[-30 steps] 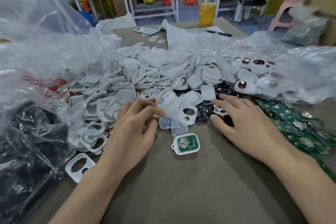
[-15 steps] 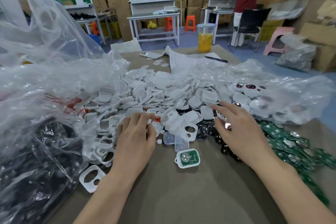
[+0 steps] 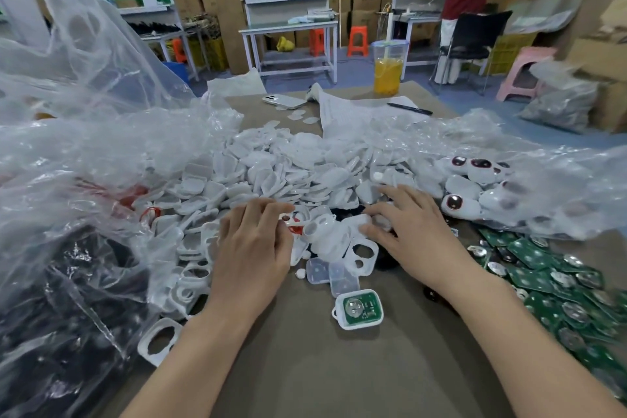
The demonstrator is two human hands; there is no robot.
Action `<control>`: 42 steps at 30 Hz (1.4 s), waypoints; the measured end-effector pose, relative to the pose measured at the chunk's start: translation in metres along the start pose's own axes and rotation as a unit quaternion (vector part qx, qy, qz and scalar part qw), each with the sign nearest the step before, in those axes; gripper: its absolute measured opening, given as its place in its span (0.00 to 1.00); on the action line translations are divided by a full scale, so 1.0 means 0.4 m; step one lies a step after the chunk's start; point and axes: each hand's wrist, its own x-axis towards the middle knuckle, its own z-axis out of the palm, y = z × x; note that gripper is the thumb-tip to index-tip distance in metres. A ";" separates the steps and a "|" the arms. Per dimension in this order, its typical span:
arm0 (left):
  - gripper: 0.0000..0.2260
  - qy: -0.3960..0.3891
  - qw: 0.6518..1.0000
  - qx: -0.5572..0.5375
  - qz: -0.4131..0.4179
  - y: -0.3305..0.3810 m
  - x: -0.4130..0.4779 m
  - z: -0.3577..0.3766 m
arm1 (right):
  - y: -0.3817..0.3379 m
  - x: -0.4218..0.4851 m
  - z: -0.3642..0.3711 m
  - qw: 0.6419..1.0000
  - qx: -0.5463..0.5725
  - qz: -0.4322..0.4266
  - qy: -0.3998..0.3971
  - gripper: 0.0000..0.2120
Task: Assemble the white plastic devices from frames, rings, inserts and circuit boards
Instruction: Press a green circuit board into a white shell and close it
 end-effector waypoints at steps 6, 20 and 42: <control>0.13 0.012 0.996 -0.087 0.028 0.022 -0.006 -0.019 | -0.023 -0.013 -0.026 0.986 0.130 -0.020 0.098 0.04; 0.18 -0.125 0.932 -0.331 -0.079 0.090 -0.019 -0.056 | -0.106 -0.050 -0.038 0.942 0.300 -0.115 0.101 0.10; 0.21 -0.104 0.927 -0.348 -0.097 0.086 -0.021 -0.062 | -0.122 -0.048 -0.050 0.781 0.619 0.019 -0.075 0.10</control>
